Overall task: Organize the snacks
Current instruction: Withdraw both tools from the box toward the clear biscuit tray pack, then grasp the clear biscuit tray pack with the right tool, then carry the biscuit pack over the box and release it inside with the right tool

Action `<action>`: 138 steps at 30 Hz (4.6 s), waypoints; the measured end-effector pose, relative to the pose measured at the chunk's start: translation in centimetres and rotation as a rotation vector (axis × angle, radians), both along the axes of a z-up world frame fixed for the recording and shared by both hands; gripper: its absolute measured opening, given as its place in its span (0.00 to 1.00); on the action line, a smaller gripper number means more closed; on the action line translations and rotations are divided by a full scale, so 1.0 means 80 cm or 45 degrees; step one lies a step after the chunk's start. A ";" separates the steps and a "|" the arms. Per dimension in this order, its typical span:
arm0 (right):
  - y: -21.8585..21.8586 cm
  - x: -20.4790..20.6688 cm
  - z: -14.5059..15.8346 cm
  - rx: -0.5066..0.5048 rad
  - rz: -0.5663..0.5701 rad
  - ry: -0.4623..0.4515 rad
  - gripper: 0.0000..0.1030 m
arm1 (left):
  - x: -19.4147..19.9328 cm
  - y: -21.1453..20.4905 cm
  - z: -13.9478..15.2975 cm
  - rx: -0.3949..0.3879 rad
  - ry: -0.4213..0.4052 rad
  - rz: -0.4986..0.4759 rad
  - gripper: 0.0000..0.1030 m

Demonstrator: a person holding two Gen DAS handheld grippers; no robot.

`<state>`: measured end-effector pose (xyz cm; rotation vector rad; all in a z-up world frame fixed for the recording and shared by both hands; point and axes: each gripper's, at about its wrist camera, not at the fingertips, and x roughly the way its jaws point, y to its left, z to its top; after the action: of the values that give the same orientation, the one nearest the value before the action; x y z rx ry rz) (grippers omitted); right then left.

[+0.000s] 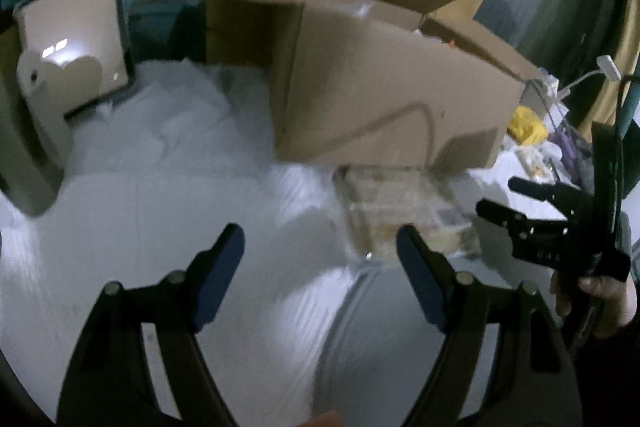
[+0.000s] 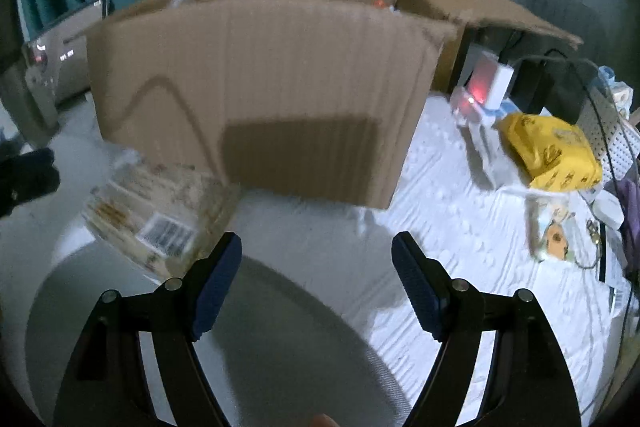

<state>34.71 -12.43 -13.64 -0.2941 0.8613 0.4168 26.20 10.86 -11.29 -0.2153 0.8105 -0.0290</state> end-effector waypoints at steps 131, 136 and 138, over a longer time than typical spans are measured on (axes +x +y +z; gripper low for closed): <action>0.087 0.144 0.136 0.211 0.104 -0.119 0.81 | 0.139 0.023 0.138 0.103 -0.298 0.023 0.78; 0.103 0.180 0.137 0.243 0.073 -0.085 0.82 | 0.154 0.036 0.132 0.096 -0.293 0.038 0.78; 0.107 0.188 0.139 0.259 0.059 -0.080 0.86 | 0.159 0.041 0.131 0.086 -0.291 0.046 0.78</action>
<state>49.79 -3.89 -2.56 -0.1384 0.7452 0.5320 38.89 14.18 -0.81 -0.1592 0.5787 0.0077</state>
